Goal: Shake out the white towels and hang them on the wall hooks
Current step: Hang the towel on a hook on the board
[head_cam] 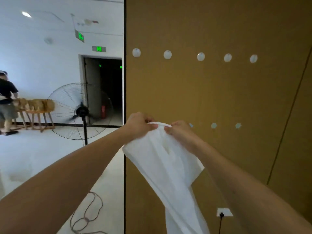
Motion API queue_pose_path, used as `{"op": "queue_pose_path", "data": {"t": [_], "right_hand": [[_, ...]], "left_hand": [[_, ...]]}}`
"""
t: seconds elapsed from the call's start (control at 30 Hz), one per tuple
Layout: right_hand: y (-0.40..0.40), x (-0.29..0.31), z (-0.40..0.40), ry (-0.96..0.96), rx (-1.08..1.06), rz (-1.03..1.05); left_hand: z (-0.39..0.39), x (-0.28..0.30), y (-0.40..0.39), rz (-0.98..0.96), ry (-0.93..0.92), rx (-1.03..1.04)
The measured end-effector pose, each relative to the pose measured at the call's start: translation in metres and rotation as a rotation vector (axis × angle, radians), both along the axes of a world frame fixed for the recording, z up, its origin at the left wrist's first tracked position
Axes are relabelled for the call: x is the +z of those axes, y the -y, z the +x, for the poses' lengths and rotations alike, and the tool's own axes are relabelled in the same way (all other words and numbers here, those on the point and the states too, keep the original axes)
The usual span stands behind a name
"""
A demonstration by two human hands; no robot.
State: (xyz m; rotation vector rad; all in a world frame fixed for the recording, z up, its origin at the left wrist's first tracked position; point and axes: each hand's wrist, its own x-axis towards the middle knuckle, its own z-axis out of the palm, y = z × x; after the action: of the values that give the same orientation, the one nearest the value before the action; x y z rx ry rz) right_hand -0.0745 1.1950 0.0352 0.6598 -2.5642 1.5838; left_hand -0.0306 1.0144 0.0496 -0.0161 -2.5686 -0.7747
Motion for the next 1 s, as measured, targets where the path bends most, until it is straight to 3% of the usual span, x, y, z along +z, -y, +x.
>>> {"op": "queue_pose_path", "data": {"t": [0.17, 0.3, 0.4, 0.63, 1.0], "right_hand": [[0.043, 0.057, -0.102, -0.101, 0.079, 0.034], [0.078, 0.097, -0.167, -0.191, 0.189, 0.075], [0.109, 0.117, -0.208, -0.288, 0.177, 0.14], [0.166, 0.166, -0.292, -0.493, 0.102, 0.267], [0.251, 0.288, -0.366, -0.784, -0.083, -0.166]], "left_hand": [[-0.084, 0.05, 0.036, -0.026, -0.046, 0.146], [-0.141, 0.089, 0.065, -0.202, -0.06, 0.345], [-0.179, 0.108, 0.088, -0.231, -0.097, 0.488], [-0.258, 0.134, 0.149, -0.148, -0.276, 0.49], [-0.339, 0.249, 0.235, -0.111, -0.775, 0.375]]}}
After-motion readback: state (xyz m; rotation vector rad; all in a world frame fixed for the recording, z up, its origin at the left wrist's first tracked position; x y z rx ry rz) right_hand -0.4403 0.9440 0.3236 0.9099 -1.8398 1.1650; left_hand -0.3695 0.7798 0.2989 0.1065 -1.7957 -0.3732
